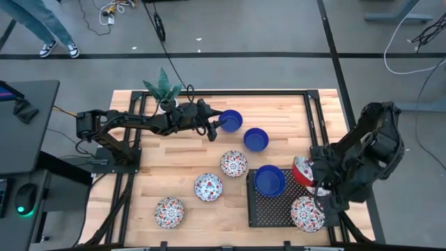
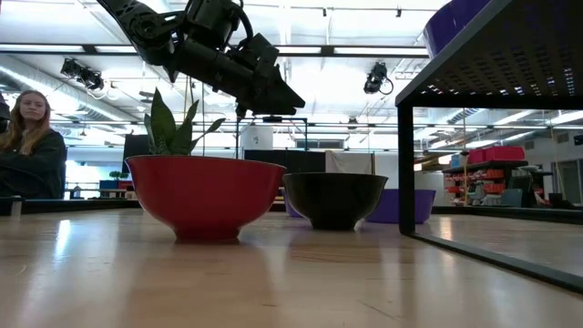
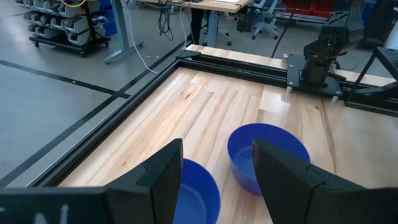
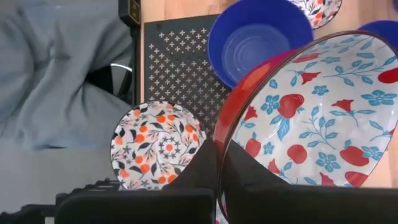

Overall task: Pick & Place Mini bowls
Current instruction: Stack the top red patterned bowl on the red patterned bowl on the shelf

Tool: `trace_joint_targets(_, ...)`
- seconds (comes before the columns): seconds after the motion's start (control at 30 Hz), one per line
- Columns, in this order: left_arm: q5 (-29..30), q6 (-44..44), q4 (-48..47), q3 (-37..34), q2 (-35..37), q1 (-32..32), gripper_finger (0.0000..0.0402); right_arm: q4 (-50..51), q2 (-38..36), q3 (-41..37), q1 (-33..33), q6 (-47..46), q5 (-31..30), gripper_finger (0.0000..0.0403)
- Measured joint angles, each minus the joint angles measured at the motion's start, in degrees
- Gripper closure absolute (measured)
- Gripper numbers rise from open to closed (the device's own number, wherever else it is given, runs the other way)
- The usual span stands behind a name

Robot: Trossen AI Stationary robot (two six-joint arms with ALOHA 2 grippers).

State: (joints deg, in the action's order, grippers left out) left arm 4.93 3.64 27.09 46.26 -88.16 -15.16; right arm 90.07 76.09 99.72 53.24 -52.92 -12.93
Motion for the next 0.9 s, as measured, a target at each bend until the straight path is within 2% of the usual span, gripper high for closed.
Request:
trace_joint_targets(0.2,0.0,0.0,0.0,0.0,0.0,0.0,0.0204,-0.3,-2.9,-1.3,0.1,-2.0,2.5,0.0403)
trace_joint_targets(0.37,0.0,0.0,0.0,0.0,0.0,0.0,0.0204,0.2,-6.9,-10.4,0.9,-5.9,7.2,0.0403)
trace_joint_targets(0.47,0.0,0.0,0.0,0.0,0.0,0.0,0.0204,0.0,-8.3,-13.5,1.1,-6.4,8.1,0.0403)
trace_joint_targets(0.9,0.0,0.2,0.0,0.0,0.0,0.0,0.0204,0.0,-7.5,-13.6,3.1,-7.6,8.7,0.0403)
